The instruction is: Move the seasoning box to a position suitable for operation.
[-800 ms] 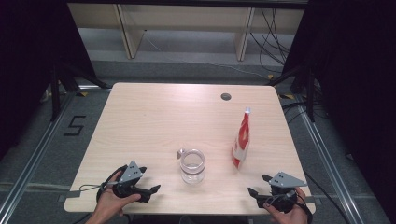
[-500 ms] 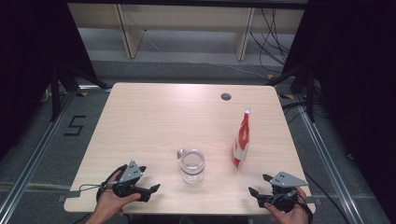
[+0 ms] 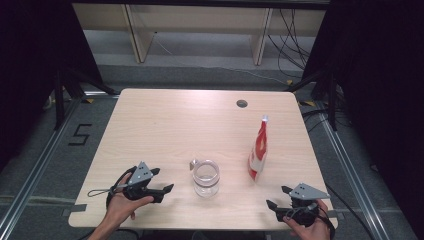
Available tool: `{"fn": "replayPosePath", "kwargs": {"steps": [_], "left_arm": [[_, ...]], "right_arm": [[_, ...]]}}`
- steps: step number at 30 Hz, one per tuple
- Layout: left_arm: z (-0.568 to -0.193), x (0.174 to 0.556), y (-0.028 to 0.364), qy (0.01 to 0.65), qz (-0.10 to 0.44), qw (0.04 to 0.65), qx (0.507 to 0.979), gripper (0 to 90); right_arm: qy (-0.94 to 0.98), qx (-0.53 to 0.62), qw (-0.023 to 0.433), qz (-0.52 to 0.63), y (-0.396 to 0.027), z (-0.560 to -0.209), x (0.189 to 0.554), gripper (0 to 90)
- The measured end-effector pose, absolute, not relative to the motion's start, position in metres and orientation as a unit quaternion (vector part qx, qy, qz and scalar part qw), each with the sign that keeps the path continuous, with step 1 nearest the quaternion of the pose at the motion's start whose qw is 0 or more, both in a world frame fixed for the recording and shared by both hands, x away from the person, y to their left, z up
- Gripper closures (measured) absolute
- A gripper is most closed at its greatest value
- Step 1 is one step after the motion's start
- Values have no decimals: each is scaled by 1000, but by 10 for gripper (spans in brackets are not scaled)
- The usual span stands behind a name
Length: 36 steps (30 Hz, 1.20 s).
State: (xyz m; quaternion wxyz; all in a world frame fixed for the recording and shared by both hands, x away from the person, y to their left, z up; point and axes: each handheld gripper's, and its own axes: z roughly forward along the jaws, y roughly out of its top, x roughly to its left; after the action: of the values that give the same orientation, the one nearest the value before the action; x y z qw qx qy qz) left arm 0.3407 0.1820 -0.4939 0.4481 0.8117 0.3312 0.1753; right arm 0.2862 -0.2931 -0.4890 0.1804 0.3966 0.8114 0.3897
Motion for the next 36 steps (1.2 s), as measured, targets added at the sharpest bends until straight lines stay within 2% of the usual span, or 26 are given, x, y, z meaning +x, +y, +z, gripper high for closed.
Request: {"fn": "replayPosePath", "kwargs": {"steps": [10,14,24,27,32,36], "left_arm": [[-491,361,160,281,203,450,823,472],[-494,368,150,275,197,457,823,549],[-495,384,123,238,197,457,834,681],[-497,384,119,245,193,458,833,713],[-495,385,117,243,202,447,837,830],[-496,385,118,263,190,458,828,848]], "right_arm": [[812,396,181,388,-293,-489,287,260],[813,394,176,391,-293,-490,288,260],[814,393,179,389,-293,-491,288,260],[816,389,180,388,-293,-491,288,260],[813,401,168,388,-290,-492,286,260],[814,395,175,388,-291,-492,287,259]]}}
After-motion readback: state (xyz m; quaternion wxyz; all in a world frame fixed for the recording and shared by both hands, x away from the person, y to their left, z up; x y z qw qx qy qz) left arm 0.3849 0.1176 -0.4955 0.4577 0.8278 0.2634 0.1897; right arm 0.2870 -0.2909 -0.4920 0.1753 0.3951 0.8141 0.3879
